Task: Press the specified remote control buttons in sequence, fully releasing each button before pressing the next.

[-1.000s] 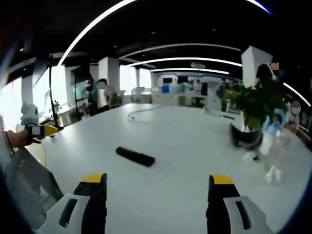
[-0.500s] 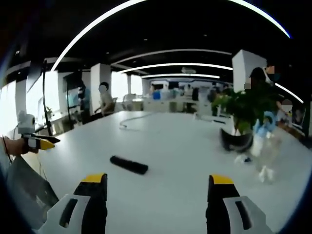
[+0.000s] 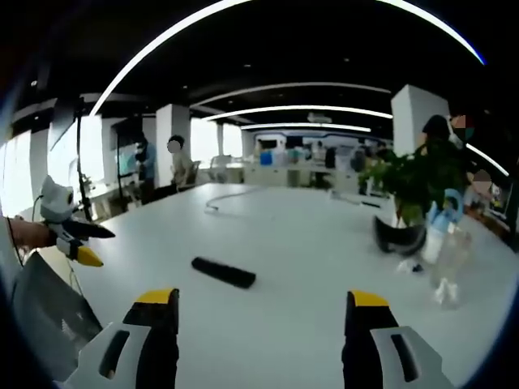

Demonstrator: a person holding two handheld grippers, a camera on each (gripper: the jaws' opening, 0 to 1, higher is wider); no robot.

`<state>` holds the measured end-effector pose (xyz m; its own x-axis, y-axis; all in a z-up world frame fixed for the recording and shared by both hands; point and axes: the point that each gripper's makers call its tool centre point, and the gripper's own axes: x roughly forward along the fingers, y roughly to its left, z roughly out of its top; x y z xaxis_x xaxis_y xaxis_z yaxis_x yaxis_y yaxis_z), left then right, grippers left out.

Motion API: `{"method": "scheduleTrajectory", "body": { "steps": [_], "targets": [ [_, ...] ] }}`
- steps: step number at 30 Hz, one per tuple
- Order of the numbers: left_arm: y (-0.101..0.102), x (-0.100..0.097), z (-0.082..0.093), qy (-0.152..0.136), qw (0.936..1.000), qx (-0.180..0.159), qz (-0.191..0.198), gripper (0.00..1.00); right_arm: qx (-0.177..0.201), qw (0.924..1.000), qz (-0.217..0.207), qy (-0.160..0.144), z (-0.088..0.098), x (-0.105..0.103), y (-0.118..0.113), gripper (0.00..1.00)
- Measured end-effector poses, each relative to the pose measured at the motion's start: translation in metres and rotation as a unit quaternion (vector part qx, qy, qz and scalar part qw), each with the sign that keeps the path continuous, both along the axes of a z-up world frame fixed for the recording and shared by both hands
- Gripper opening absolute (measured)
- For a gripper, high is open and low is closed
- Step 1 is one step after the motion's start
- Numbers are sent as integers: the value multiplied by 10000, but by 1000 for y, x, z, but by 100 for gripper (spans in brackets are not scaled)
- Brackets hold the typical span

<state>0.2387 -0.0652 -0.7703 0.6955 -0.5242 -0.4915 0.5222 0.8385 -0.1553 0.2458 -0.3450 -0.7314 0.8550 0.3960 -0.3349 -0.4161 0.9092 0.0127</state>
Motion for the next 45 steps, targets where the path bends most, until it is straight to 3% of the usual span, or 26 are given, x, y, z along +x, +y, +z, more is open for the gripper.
{"method": "scheduleTrajectory", "body": {
  "steps": [15,45],
  "targets": [
    [-42,8,-6,362,9980,-362,-376,100,33,9999,26,151,-10,0,-8,80],
    [-56,26,-27,600,9946,213,-826,98,107,9998,16,159,-7,-3,-6,77]
  ]
}}
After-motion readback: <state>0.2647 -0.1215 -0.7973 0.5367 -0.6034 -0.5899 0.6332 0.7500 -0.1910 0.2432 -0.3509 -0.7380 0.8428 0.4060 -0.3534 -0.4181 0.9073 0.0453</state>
